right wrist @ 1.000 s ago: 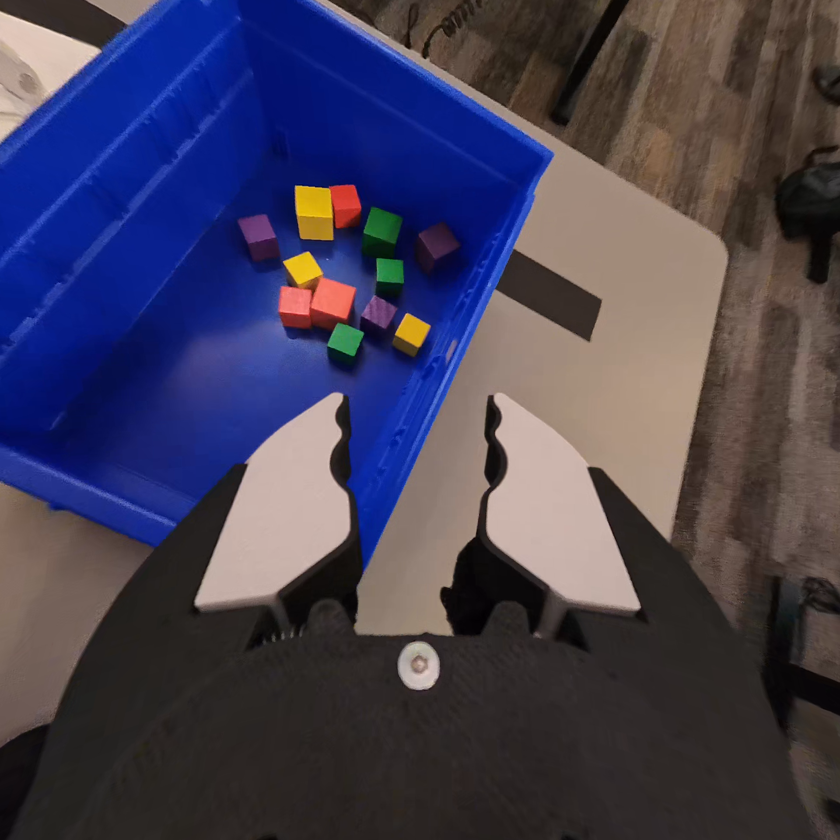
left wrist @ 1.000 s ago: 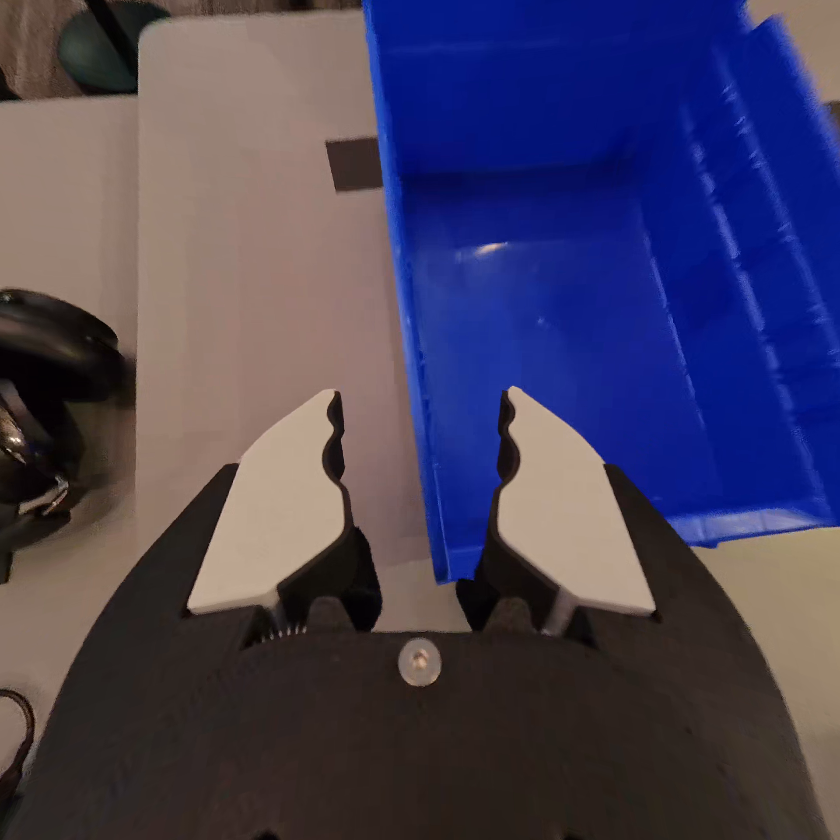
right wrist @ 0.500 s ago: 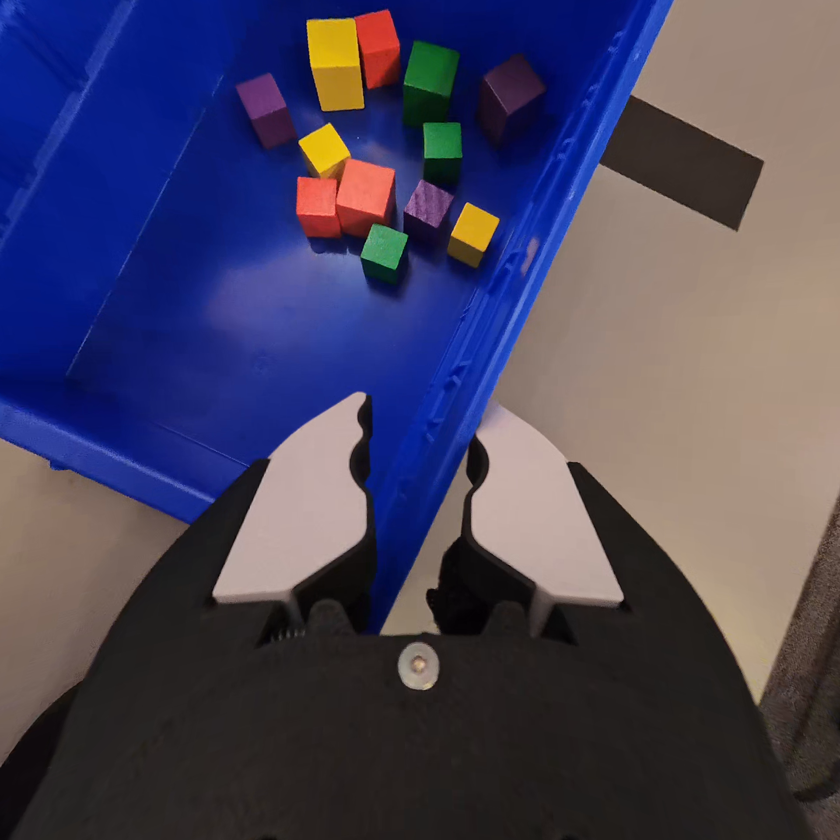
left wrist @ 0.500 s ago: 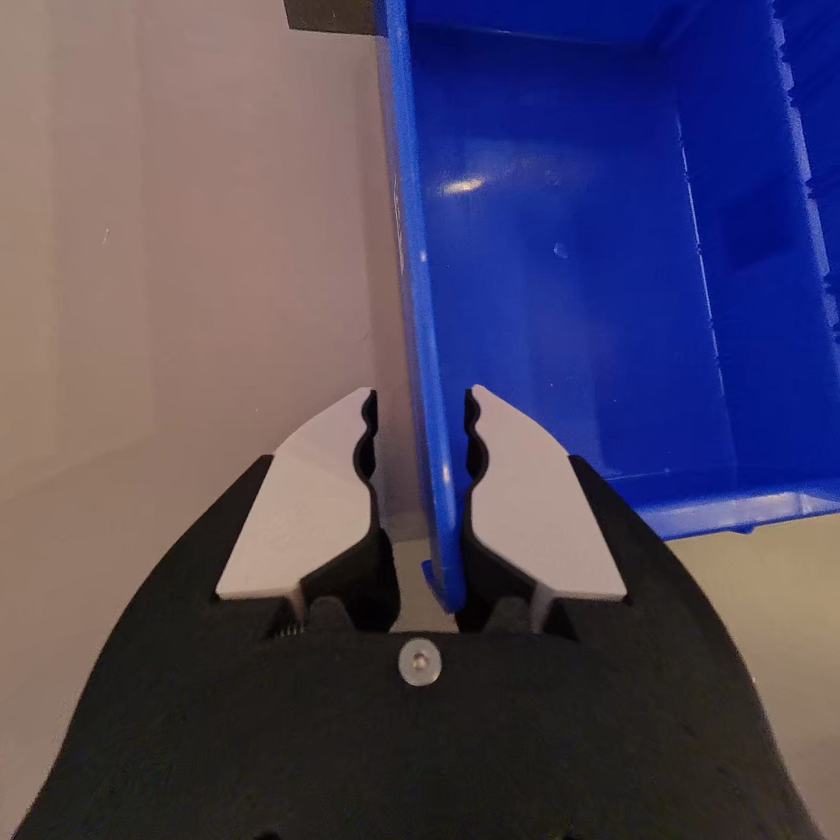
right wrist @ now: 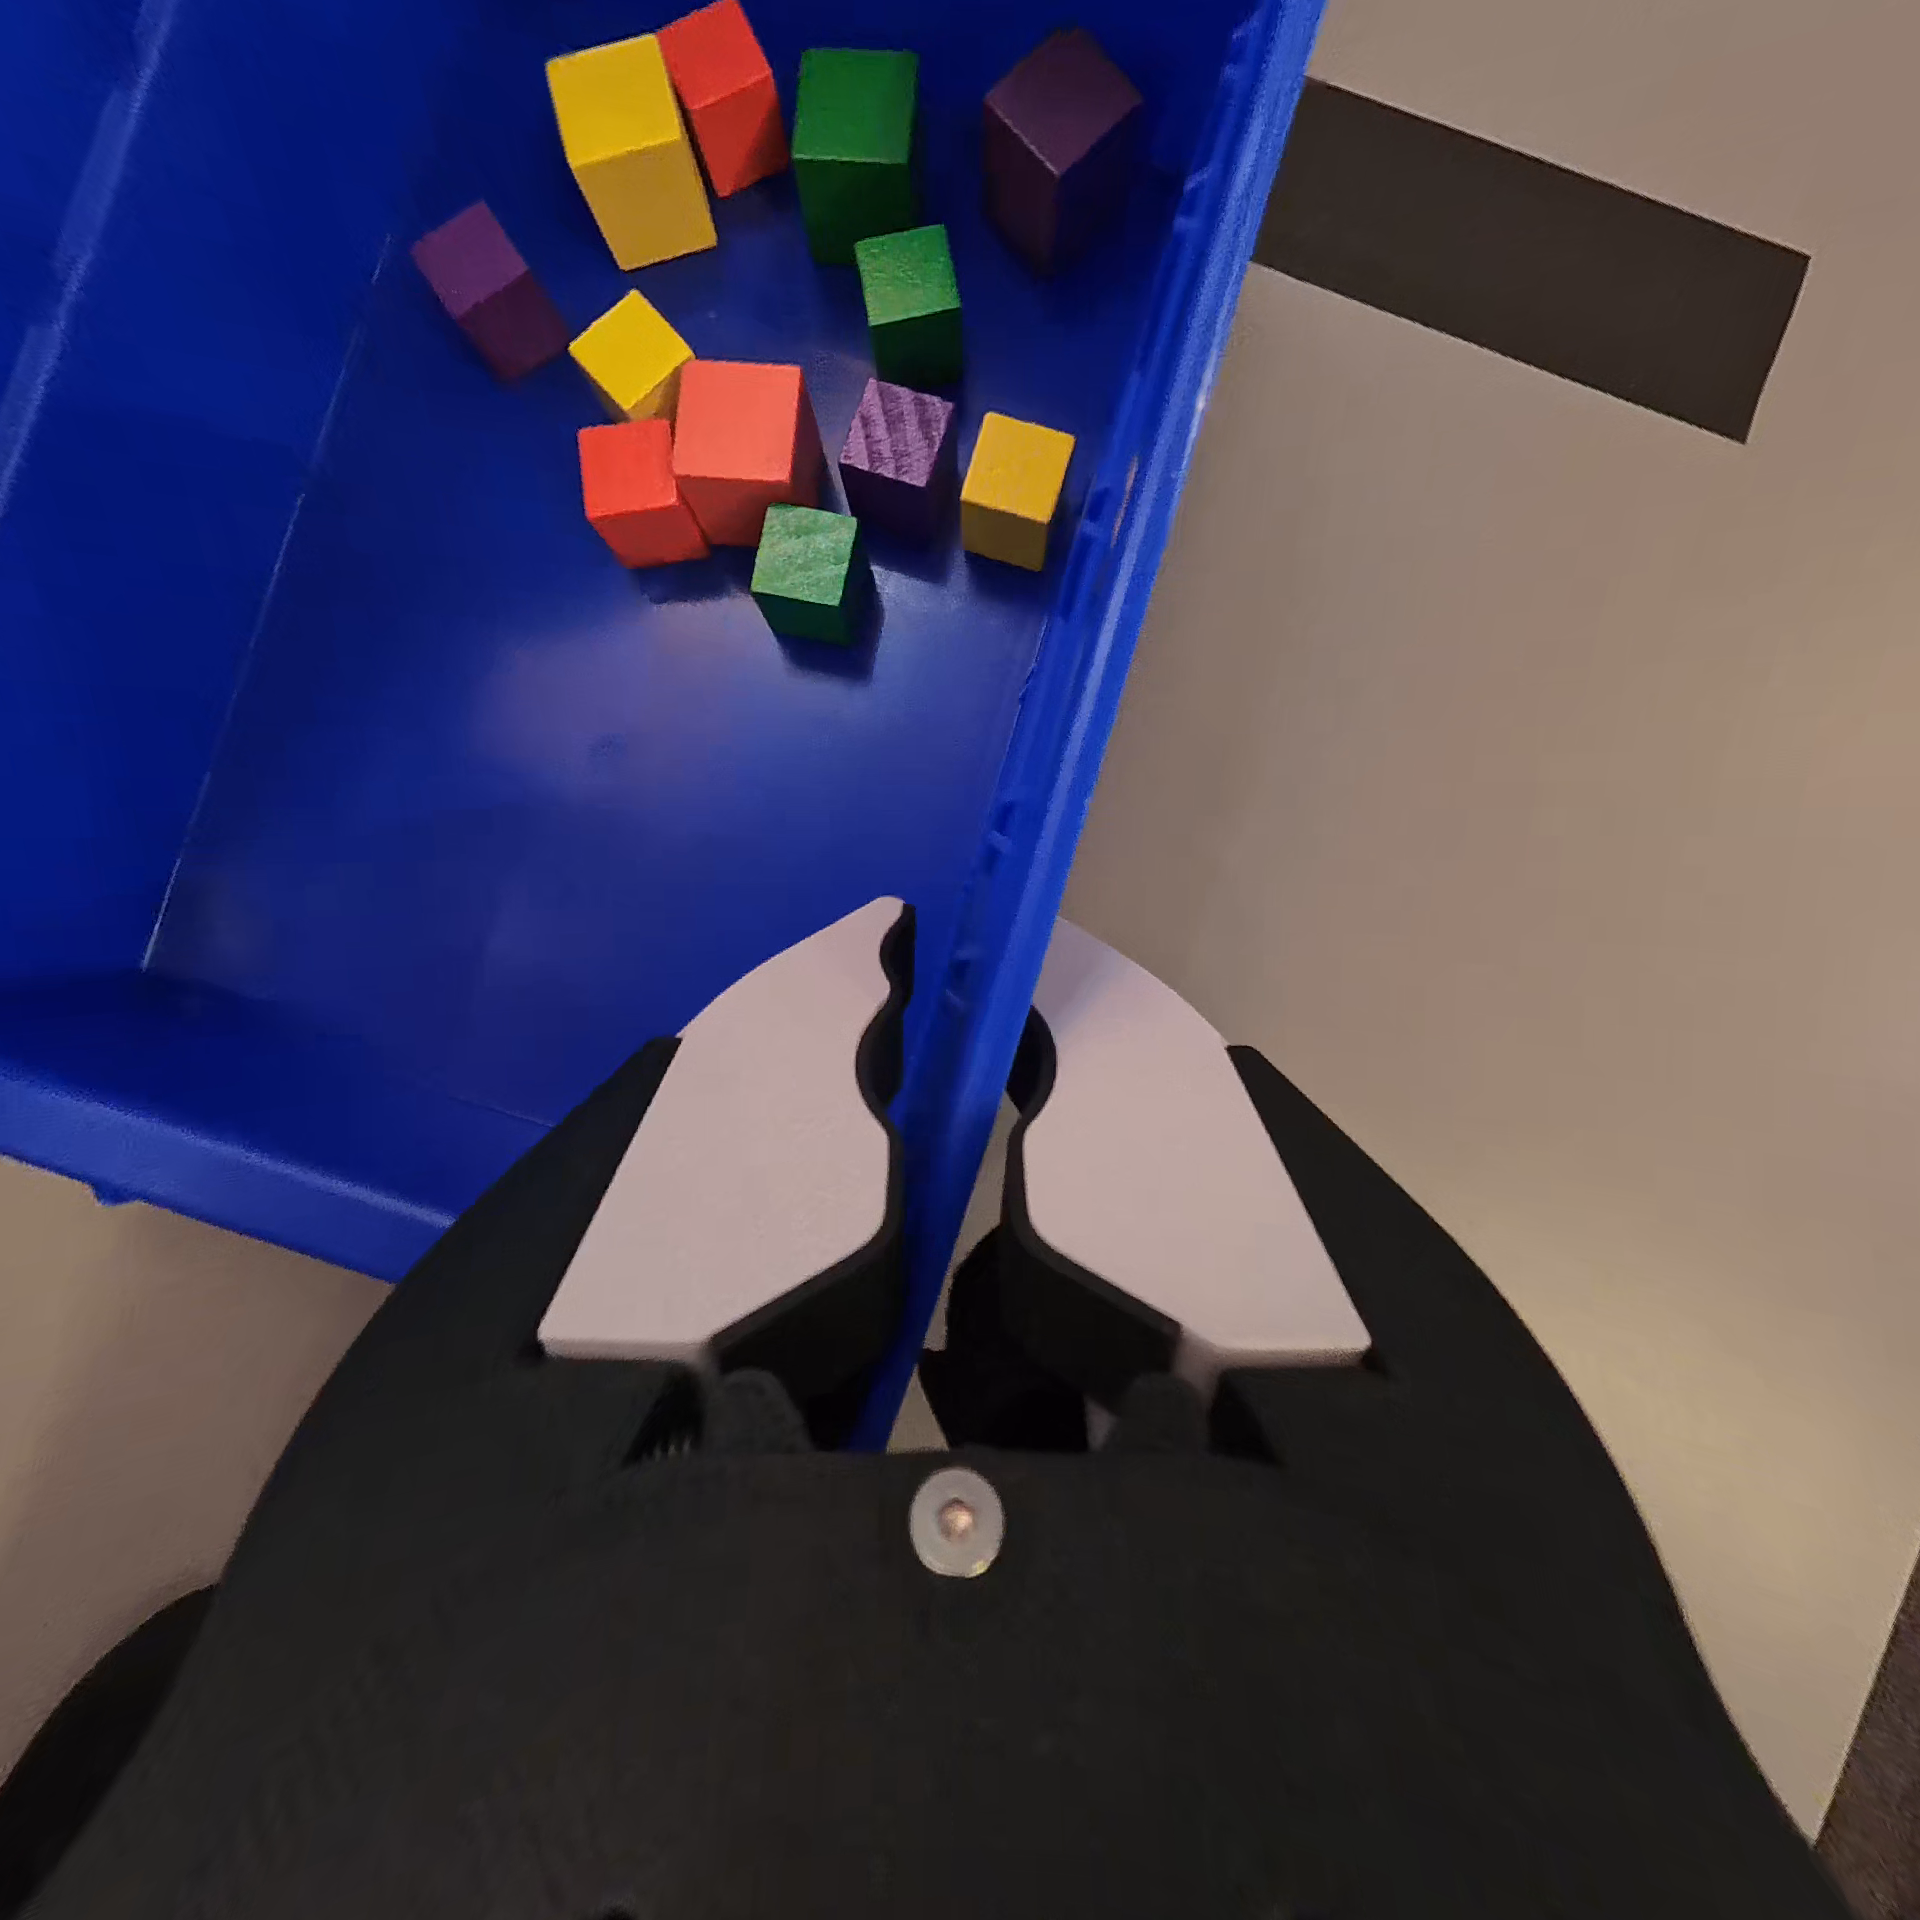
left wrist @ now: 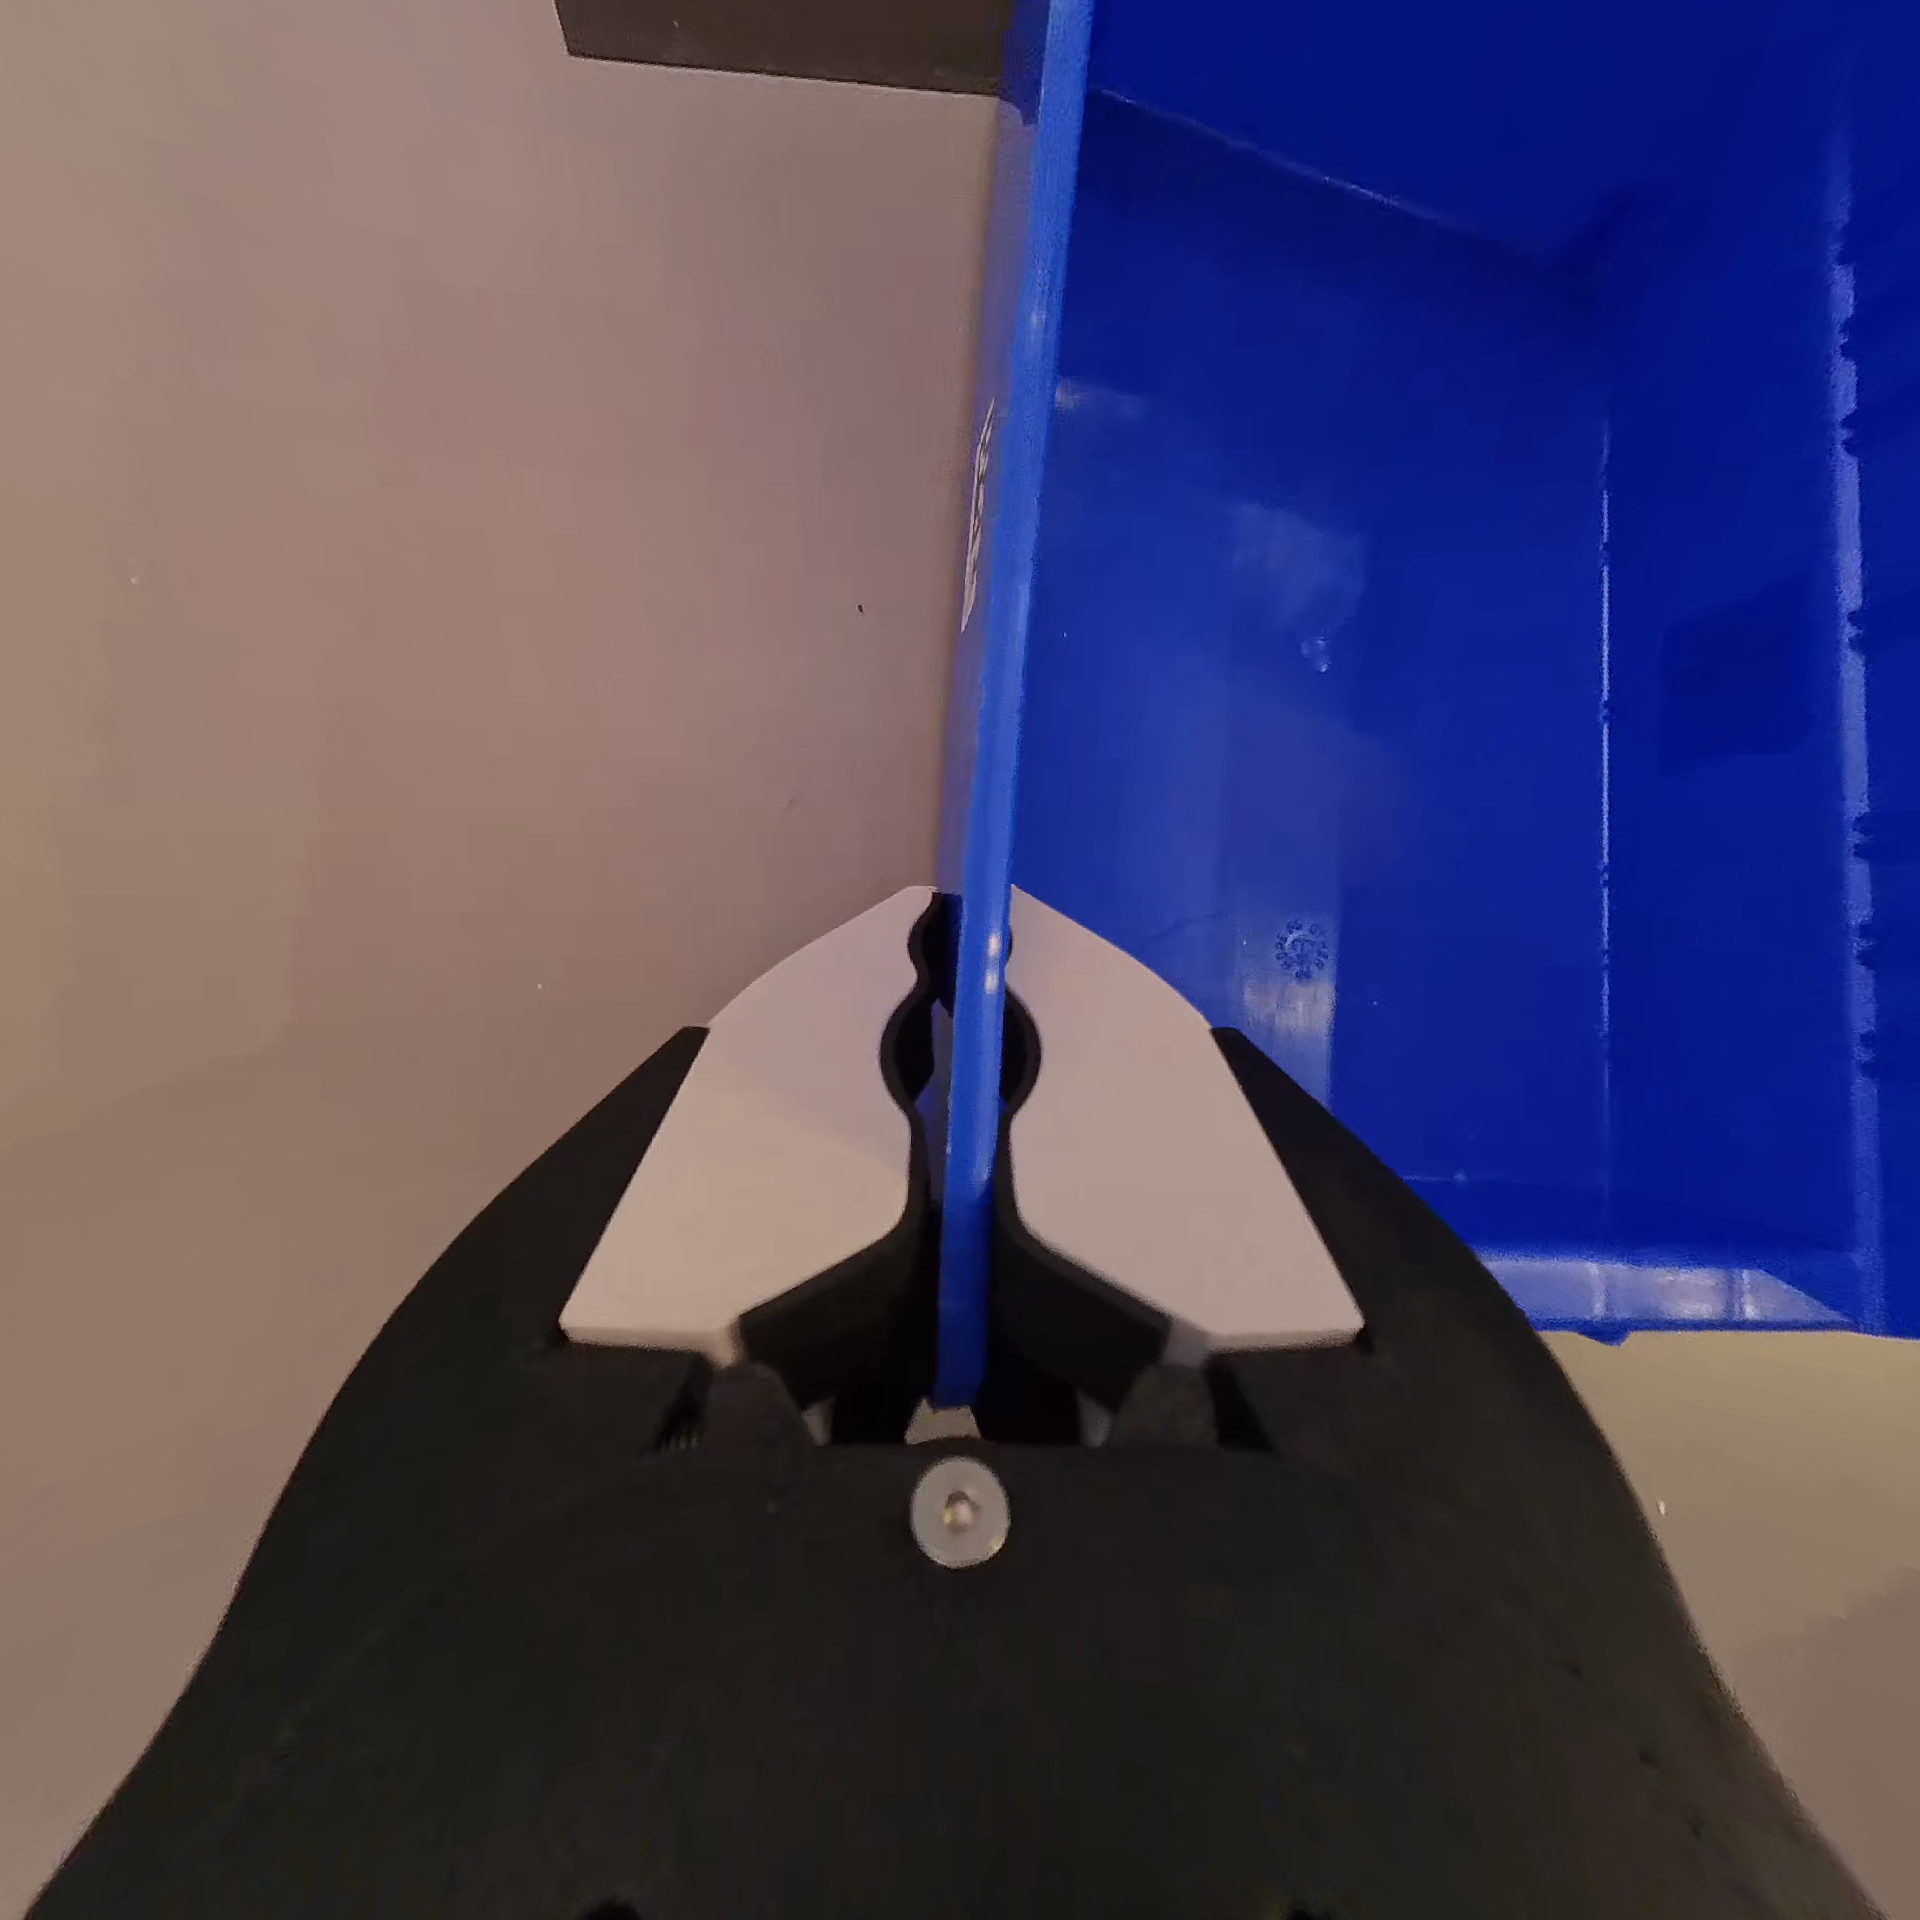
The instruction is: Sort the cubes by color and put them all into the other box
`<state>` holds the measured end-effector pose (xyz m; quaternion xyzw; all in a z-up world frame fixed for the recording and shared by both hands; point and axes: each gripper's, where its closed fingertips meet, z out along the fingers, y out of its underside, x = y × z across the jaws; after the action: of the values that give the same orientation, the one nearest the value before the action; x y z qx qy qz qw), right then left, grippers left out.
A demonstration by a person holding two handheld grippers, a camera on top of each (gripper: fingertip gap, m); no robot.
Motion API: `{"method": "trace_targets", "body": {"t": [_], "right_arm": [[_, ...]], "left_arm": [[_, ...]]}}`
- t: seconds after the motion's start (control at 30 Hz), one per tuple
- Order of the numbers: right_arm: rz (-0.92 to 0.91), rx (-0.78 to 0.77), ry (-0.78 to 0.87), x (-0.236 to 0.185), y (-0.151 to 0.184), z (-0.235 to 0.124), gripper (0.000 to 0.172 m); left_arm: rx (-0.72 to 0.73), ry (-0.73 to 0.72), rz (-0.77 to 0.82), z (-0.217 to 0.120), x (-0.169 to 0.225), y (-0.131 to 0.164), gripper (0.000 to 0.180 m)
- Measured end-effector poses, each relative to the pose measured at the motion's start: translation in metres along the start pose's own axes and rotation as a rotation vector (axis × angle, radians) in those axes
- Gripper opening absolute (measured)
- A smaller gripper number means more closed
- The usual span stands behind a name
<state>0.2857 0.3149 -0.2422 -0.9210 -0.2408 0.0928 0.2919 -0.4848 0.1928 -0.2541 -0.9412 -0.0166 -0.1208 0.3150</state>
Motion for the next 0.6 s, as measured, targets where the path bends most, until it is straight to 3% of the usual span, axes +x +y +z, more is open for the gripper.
{"method": "trace_targets", "body": {"t": [0.23, 0.6], "right_arm": [[-0.044, -0.031, -0.029, 0.005, 0.004, -0.004, 0.009], [-0.191, -0.125, -0.134, 0.001, 0.01, -0.022, 0.007]], "left_arm": [[-0.008, -0.013, 0.023, -0.011, -0.005, 0.004, 0.004], [-0.114, 0.003, 0.161, -0.063, 0.009, 0.025, 0.004]]}}
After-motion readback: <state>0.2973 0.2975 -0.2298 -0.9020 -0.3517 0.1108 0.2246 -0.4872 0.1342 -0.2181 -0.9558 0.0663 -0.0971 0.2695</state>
